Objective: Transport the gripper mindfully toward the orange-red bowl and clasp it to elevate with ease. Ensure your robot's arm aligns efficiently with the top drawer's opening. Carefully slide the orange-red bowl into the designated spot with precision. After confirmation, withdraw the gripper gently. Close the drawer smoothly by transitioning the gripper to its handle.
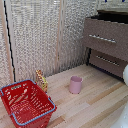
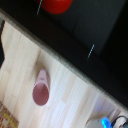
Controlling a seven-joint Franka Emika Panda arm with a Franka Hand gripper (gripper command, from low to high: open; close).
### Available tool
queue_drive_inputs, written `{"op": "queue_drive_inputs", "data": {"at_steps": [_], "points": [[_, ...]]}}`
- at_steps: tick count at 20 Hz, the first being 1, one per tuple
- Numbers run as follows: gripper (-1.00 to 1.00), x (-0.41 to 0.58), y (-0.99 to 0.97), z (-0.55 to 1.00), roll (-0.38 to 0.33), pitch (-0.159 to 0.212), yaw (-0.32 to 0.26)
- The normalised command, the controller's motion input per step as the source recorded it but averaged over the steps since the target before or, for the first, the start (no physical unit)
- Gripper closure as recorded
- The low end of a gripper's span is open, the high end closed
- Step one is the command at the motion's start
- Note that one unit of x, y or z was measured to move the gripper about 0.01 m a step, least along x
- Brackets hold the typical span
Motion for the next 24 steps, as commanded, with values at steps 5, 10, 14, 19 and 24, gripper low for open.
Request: {"op": "queue_drive_inputs", "data": {"at_steps": [5, 10, 14, 19, 24], "points": [[-1.00, 0.000, 0.06, -0.20, -0.375, 0.079, 0.146], [-1.00, -0.090, 0.00, -0.20, -0.357, 0.083, 0.217], [-1.00, -0.264, 0.00, -0.09, -0.329, 0.192, 0.191], [-1.00, -0.308, 0.02, -0.02, -0.287, 0.253, 0.178], [-1.00, -0.223, 0.18, -0.13, -0.302, 0.242, 0.139]]}}
